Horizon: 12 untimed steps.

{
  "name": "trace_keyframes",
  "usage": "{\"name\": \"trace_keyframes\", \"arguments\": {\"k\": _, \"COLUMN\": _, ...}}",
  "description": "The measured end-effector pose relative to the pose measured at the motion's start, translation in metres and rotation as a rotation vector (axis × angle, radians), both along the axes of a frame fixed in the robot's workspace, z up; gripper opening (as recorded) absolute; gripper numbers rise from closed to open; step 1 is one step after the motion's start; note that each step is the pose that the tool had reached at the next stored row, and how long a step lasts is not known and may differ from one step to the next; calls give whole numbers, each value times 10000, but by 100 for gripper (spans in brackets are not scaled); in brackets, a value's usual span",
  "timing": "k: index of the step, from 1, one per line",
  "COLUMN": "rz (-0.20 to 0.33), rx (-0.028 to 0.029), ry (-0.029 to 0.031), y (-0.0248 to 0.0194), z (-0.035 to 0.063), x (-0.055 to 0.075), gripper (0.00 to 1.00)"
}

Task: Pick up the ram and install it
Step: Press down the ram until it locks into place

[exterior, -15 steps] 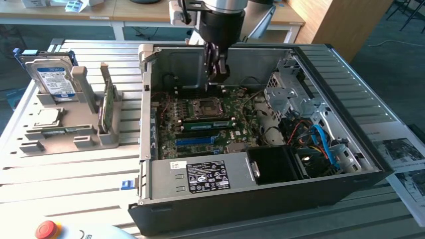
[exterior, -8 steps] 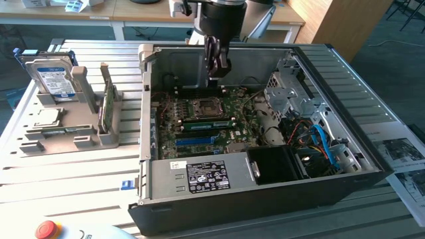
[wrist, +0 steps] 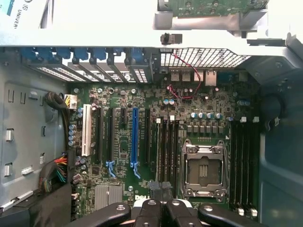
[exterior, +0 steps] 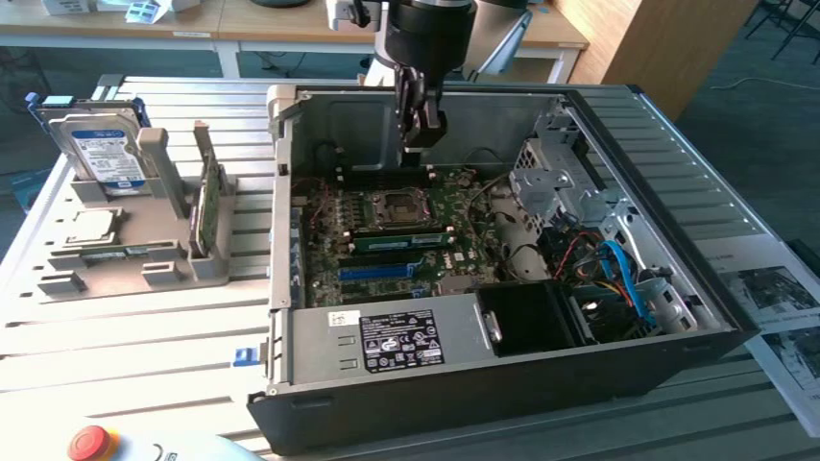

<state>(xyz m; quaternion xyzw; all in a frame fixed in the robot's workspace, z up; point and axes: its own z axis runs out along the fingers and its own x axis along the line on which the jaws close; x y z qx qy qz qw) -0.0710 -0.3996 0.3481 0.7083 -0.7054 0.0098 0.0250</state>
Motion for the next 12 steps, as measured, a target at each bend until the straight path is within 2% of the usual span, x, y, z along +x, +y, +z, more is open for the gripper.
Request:
{"name": "trace_keyframes", "arguments": {"k": 4, "rz": 0, "rx": 83, "ry": -175, "y": -1, "z": -1, "x": -2, "gripper": 10}}
{"name": "trace_keyframes", "arguments": {"k": 6, "rz": 1, "rx": 120, "ry": -238, "y": -2, "z": -1, "x": -2, "gripper": 10}}
{"name": "trace_keyframes", "arguments": {"k": 7, "rz": 2, "rx": 130, "ry": -253, "y": -2, "z": -2, "x": -2, "gripper": 10}}
{"name": "trace_keyframes", "arguments": {"k": 12, "rz": 1, "rx": 132, "ry": -254, "y": -3, "z": -2, "x": -3, "gripper": 10}}
